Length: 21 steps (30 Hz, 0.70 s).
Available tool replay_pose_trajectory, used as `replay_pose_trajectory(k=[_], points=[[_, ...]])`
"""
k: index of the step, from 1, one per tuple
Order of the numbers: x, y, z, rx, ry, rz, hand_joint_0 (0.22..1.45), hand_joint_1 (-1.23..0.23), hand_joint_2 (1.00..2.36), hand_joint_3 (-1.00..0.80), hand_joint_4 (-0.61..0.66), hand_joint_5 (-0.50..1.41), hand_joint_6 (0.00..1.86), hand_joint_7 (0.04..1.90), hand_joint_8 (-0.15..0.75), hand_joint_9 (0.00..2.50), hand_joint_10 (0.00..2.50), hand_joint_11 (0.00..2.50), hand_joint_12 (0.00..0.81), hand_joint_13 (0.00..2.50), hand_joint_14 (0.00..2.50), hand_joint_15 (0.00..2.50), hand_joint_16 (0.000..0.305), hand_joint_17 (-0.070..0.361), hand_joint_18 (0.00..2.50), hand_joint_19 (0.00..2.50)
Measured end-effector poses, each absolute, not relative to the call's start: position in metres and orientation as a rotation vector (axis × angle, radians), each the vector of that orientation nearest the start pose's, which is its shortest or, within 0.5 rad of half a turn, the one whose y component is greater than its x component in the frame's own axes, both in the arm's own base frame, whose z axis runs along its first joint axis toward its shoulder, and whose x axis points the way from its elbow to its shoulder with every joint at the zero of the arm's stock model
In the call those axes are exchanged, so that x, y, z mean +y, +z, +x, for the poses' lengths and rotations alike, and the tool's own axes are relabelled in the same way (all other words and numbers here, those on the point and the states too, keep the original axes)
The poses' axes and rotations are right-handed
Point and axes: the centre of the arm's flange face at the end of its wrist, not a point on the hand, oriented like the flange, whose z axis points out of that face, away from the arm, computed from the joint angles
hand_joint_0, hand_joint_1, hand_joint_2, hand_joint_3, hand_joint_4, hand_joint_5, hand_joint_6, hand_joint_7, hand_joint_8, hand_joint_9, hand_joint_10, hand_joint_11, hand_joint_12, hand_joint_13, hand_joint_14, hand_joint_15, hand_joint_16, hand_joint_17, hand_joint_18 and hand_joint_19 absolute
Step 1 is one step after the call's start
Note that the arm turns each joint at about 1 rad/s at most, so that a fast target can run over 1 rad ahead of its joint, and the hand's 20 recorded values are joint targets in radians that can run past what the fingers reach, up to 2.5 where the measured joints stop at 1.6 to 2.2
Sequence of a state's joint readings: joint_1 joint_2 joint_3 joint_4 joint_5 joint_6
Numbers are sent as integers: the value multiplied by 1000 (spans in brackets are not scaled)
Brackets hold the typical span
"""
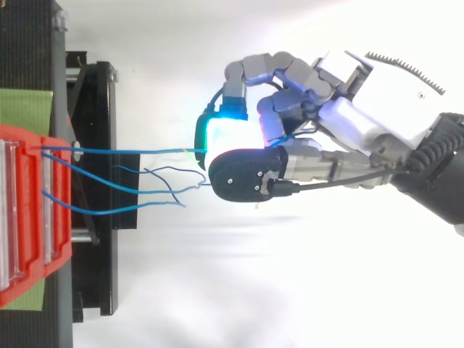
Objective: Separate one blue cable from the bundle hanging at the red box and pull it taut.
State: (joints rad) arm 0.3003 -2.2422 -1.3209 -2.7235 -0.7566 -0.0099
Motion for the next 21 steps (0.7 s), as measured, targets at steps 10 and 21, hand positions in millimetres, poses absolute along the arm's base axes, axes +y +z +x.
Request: replay_pose_trajectory(k=[10, 21], points=[[8, 235, 720, 844, 800, 1398, 796, -763, 1024, -225, 39, -237, 937, 1439, 275, 765, 2244, 1195, 317, 672, 2500, 1459, 27, 60, 1243, 2051], [8, 234, 720, 845, 800, 1398, 800, -759, 1024, -226, 43, -236, 938, 1439, 279, 805, 2226, 1177, 322, 702, 2500, 1457, 24, 55, 1240, 2052]])
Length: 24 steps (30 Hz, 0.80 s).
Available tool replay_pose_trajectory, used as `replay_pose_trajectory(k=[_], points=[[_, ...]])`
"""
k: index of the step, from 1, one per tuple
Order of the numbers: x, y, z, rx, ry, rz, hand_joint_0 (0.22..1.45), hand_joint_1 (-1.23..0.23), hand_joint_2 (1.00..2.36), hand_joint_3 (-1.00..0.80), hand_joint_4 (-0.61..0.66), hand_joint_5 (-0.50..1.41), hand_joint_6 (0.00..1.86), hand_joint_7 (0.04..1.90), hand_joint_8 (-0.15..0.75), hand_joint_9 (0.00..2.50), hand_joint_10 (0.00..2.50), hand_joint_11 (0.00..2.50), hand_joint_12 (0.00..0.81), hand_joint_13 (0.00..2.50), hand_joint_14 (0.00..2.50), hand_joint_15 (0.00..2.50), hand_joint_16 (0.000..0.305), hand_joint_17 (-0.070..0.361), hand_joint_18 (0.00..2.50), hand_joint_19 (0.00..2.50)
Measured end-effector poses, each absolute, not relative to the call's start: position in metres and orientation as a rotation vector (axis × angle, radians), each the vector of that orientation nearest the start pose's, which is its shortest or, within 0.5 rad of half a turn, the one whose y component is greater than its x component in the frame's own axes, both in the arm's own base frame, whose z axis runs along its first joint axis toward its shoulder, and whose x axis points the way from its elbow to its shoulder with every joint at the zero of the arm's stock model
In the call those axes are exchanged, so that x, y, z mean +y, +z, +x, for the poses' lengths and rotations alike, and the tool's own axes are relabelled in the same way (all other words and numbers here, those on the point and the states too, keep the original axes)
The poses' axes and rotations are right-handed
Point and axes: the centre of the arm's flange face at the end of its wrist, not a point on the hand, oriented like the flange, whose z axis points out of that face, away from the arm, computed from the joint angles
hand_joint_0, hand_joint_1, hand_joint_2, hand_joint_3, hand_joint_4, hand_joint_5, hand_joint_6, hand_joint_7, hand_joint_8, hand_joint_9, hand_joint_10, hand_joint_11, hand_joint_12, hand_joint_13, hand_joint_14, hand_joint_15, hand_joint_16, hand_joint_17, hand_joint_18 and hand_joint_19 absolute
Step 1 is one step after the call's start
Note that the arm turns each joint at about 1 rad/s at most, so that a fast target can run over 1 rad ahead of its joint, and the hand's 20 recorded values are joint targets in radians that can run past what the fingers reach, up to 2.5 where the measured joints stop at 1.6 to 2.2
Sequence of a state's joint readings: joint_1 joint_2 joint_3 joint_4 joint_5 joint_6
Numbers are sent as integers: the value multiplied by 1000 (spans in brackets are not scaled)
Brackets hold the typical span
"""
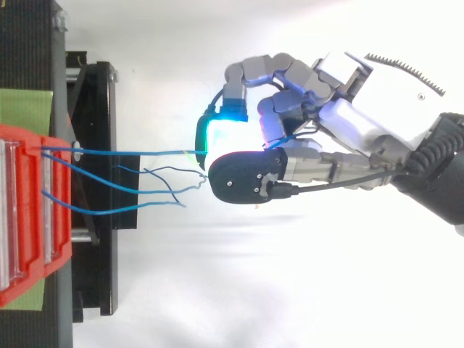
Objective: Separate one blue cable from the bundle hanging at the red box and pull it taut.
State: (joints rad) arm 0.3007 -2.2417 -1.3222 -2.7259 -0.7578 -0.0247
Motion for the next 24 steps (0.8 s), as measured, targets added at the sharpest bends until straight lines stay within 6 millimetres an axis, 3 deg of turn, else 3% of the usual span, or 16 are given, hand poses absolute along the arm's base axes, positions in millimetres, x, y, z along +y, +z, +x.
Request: replay_pose_trajectory(k=[24], points=[[8, 234, 720, 846, 800, 1398, 800, -757, 1024, -217, 42, -234, 940, 1437, 281, 820, 2241, 1193, 328, 715, 2500, 1489, 26, 59, 1256, 2023]])
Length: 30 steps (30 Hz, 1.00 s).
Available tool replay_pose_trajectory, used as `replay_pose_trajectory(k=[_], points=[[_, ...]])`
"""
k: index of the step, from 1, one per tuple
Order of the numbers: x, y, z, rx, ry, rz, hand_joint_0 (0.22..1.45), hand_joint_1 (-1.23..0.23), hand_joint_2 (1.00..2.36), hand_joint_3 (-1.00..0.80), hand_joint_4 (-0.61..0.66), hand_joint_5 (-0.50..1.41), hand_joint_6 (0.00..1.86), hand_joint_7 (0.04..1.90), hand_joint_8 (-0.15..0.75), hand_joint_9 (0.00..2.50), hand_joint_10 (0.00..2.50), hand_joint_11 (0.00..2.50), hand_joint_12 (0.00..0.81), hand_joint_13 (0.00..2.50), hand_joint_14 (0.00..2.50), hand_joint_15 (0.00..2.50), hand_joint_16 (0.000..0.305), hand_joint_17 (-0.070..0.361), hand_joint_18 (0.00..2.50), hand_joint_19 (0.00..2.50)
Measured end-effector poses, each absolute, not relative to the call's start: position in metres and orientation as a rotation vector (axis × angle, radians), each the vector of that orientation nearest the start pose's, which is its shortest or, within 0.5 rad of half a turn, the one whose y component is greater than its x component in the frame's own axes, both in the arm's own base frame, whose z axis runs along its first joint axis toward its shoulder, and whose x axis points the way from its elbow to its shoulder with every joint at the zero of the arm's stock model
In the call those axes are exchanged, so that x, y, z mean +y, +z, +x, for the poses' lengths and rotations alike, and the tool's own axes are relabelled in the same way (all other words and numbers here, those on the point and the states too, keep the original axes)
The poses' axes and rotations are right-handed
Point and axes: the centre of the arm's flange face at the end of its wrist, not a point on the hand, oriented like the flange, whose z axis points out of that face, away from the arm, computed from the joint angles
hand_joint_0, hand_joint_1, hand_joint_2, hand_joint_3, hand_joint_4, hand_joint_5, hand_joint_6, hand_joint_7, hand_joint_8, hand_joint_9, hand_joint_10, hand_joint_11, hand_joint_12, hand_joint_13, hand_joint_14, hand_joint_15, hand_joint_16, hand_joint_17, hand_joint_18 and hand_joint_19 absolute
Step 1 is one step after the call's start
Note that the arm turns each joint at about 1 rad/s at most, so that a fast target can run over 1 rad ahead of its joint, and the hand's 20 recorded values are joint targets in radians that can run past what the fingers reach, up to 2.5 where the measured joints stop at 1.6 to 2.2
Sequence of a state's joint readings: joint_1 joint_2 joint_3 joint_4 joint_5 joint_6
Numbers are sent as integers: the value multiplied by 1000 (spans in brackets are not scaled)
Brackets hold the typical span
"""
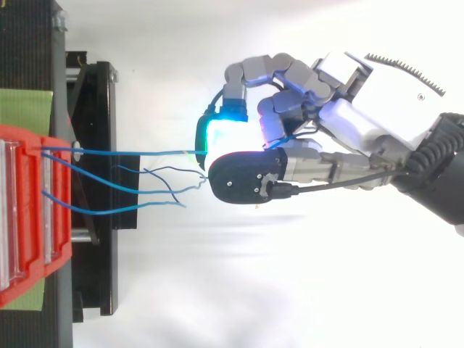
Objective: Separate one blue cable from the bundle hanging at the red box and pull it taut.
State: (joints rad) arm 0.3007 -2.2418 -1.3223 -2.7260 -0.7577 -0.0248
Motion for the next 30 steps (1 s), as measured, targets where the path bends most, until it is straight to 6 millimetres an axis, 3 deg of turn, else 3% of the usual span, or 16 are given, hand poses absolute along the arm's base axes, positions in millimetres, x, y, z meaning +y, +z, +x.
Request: replay_pose_trajectory(k=[30], points=[[8, 235, 720, 845, 800, 1397, 798, -759, 1024, -219, 44, -233, 940, 1433, 286, 826, 2262, 1185, 328, 724, 2500, 1462, 27, 60, 1274, 2051]])
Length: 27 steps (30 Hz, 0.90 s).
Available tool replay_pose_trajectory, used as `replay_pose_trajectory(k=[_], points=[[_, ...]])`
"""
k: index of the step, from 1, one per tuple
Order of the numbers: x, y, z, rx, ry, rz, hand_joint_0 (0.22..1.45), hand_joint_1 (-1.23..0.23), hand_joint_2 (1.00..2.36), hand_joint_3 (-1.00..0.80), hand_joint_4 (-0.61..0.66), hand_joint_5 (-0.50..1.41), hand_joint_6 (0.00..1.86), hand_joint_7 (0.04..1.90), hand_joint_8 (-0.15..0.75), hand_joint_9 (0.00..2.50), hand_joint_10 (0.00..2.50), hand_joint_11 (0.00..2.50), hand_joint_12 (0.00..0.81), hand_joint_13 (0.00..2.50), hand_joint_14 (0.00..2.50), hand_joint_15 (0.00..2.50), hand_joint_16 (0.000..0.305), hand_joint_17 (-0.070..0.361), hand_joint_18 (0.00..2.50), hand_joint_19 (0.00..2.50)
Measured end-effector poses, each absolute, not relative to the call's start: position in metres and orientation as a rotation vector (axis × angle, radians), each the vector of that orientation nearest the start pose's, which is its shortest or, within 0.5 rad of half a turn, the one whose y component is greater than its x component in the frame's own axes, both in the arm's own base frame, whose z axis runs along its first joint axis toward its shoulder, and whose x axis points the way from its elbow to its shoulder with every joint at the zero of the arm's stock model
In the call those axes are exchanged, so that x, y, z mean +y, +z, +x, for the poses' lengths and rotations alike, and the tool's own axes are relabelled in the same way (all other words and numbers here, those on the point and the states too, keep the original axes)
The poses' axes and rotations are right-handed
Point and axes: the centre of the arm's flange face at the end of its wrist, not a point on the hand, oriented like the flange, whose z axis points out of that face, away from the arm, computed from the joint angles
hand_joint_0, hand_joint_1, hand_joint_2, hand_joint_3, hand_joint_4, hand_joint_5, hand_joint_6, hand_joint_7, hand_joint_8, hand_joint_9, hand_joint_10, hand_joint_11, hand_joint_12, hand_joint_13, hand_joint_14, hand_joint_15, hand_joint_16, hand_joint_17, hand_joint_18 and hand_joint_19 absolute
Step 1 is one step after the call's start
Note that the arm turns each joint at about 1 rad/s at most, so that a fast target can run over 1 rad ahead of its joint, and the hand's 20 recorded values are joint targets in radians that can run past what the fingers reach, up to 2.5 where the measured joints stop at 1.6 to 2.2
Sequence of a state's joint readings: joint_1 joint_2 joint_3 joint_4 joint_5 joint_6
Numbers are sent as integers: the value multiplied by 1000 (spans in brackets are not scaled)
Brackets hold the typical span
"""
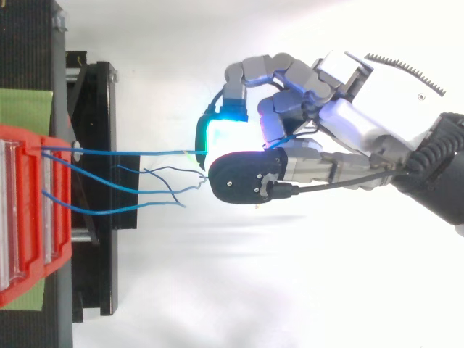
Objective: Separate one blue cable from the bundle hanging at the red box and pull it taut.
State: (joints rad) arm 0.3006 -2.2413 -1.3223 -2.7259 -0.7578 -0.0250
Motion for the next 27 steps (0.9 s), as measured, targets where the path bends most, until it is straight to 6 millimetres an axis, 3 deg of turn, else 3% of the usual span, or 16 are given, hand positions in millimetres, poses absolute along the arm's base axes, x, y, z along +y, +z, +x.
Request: replay_pose_trajectory(k=[27], points=[[8, 235, 720, 845, 800, 1398, 797, -761, 1024, -216, 46, -232, 939, 1437, 287, 837, 2262, 1187, 330, 729, 2500, 1475, 27, 60, 1284, 2069]])
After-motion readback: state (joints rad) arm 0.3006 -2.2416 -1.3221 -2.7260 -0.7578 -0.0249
